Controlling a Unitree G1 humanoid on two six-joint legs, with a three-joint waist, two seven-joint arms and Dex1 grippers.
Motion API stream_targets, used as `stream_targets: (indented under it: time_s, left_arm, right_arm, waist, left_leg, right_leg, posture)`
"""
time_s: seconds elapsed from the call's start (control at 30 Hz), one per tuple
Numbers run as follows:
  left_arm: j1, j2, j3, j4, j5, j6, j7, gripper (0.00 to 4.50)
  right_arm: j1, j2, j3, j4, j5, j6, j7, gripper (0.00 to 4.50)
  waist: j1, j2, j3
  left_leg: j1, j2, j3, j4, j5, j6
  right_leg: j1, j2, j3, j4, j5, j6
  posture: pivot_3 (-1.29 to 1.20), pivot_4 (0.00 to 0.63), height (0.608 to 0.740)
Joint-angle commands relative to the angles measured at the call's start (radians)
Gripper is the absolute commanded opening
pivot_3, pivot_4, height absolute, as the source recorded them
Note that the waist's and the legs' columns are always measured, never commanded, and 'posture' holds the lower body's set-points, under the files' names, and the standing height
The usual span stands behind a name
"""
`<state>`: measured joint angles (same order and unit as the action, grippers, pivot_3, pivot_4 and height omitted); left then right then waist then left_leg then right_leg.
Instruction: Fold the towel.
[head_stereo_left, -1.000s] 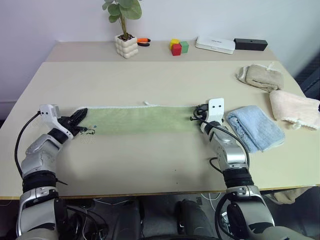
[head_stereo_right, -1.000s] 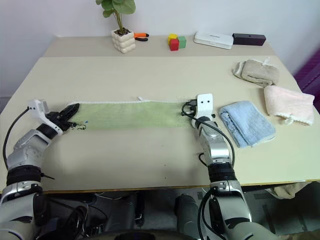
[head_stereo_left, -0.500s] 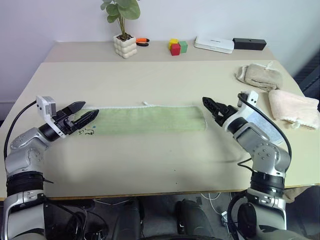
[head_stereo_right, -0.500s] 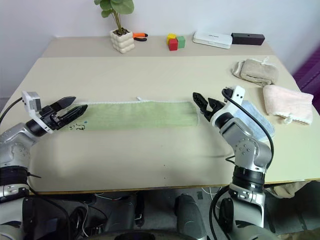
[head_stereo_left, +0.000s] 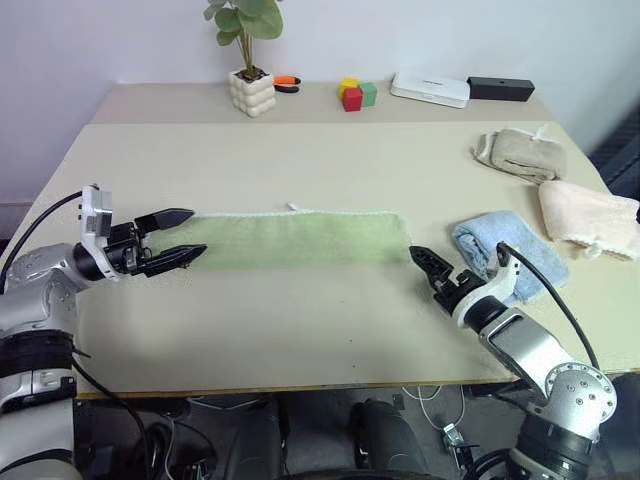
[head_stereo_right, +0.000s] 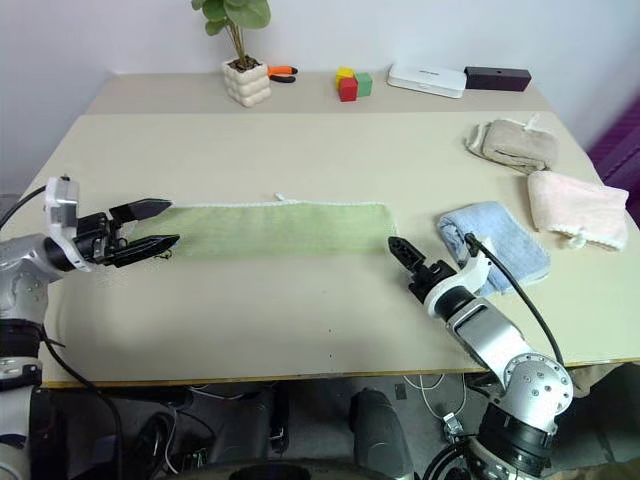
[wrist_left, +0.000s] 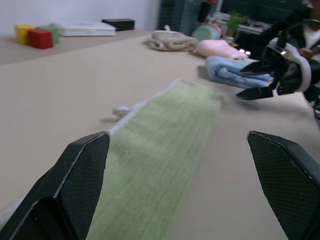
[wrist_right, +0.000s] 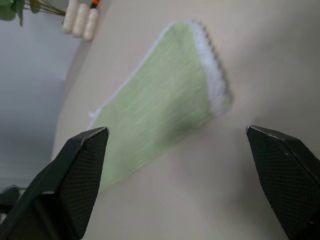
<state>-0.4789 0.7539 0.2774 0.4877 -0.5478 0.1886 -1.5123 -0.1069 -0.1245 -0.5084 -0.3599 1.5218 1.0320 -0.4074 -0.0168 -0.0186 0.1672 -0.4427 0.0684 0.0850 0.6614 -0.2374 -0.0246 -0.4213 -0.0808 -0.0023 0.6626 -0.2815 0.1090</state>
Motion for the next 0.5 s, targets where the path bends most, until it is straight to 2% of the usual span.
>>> stream_targets:
  time_s: [0.03, 0.17, 0.5]
  left_arm:
    - [-0.02, 0.012, -0.003, 0.004, 0.009, -0.032, -0.02, 4.5]
    - [-0.021, 0.017, -0.002, 0.017, 0.018, -0.057, -0.022, 4.5]
    - [0.054, 0.031, 0.022, -0.045, -0.004, -0.055, -0.003, 4.5]
  right_arm:
    - [0.005, -0.015, 0.046, -0.016, 0.086, -0.06, -0.06, 4.47]
    - [0.001, -0.026, 0.094, 0.01, 0.102, -0.122, -0.09, 4.47]
    - [-0.057, -0.028, 0.164, 0.117, 0.031, -0.234, -0.082, 4.47]
  waist:
    - [-0.001, 0.0, 0.0]
    - [0.001, 0.0, 0.0]
    - [0.0, 0.0, 0.0]
  left_leg:
    - [0.0, 0.0, 0.0, 0.0, 0.0, 0.0]
    - [0.0, 0.0, 0.0, 0.0, 0.0, 0.0]
    - [0.0, 0.0, 0.0, 0.0, 0.0, 0.0]
  right_leg:
    - [0.0, 0.0, 0.0, 0.0, 0.0, 0.0]
    - [0.0, 0.0, 0.0, -0.001, 0.0, 0.0]
    - [0.0, 0.0, 0.0, -0.001, 0.0, 0.0]
  posture:
    - [0.0, 0.15, 0.735]
    - [0.0, 0.15, 0.735]
    - [0.0, 0.15, 0.735]
